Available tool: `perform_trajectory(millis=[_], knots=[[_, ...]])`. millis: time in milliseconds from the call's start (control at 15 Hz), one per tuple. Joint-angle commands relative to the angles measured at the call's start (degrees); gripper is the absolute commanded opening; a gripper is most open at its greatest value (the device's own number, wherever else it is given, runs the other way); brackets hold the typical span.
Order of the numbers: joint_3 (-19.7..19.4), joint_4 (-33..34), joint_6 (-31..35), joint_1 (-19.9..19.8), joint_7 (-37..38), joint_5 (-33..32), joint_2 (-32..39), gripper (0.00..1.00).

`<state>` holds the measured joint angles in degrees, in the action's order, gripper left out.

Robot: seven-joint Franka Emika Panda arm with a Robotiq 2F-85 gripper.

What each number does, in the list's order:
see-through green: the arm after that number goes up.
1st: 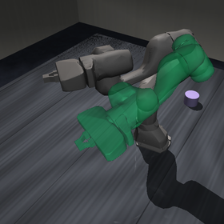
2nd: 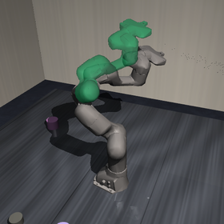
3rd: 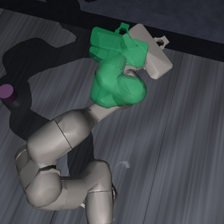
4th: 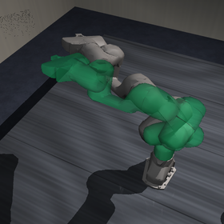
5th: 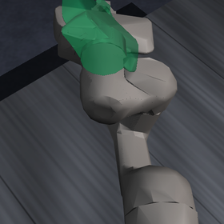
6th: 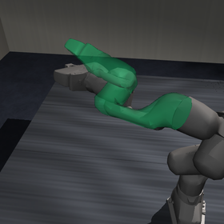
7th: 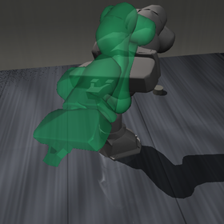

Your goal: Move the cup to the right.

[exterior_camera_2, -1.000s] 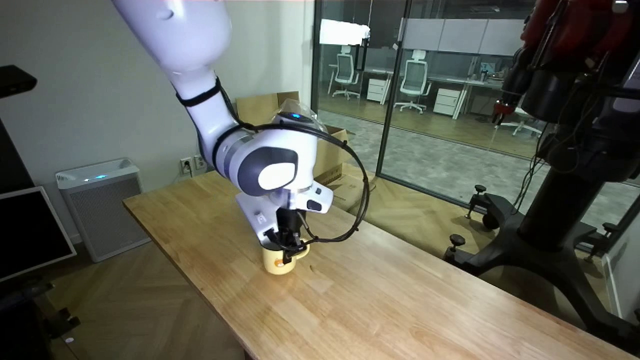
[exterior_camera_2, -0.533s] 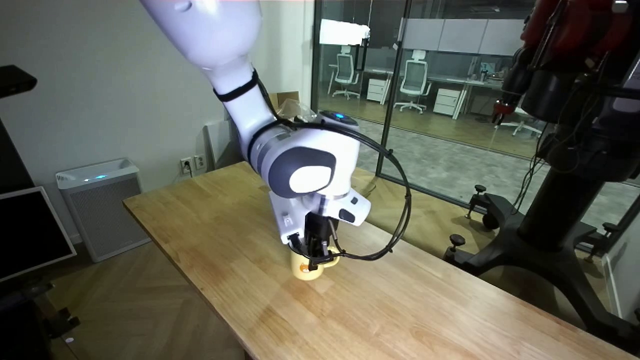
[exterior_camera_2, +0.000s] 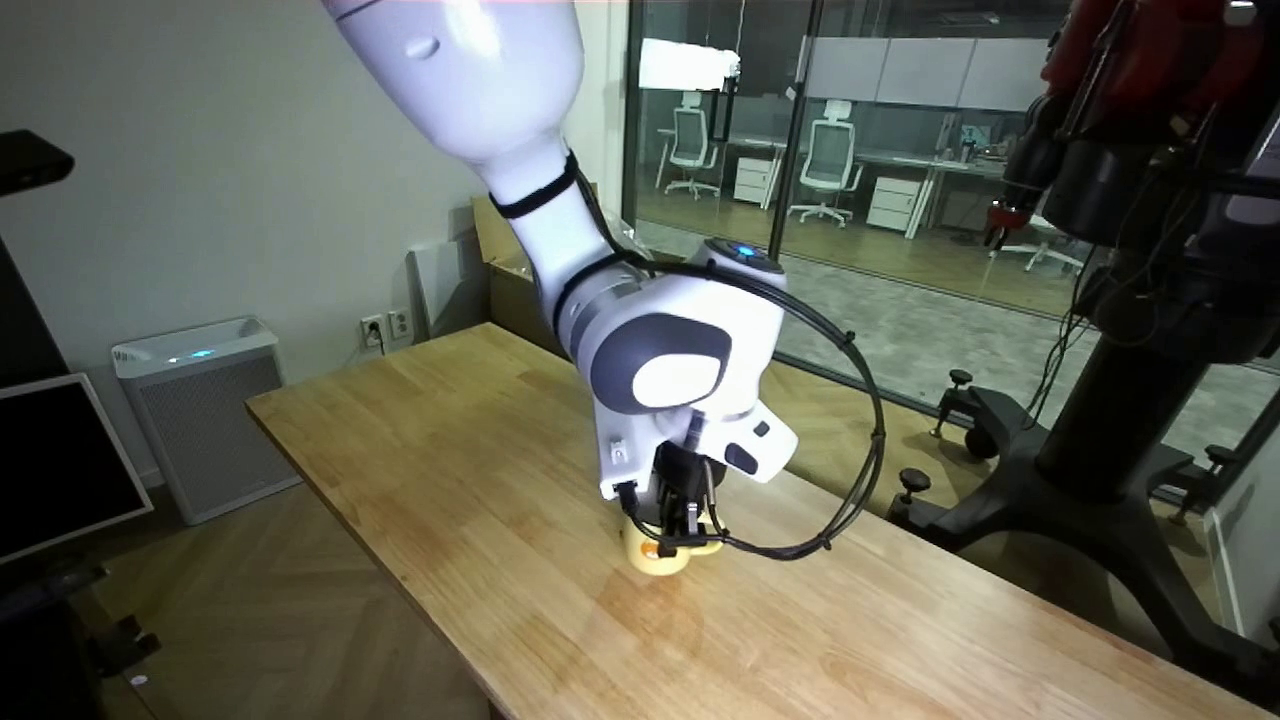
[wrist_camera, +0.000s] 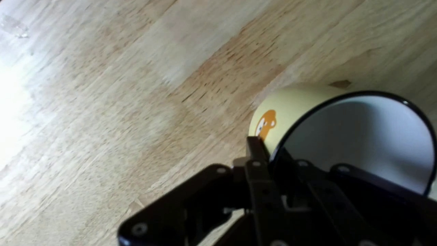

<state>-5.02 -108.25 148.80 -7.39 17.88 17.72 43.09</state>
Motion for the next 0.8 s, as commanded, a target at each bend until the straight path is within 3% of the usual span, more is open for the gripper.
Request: perform_trajectory(millis=[0, 733], knots=[[-1.03, 4.75, -1.6, 0.36, 4.32, 1.07, 3.18, 0.03], [-2.3, 6.37, -1.56, 1.97, 8.85, 0.48, 4.32, 0.03]])
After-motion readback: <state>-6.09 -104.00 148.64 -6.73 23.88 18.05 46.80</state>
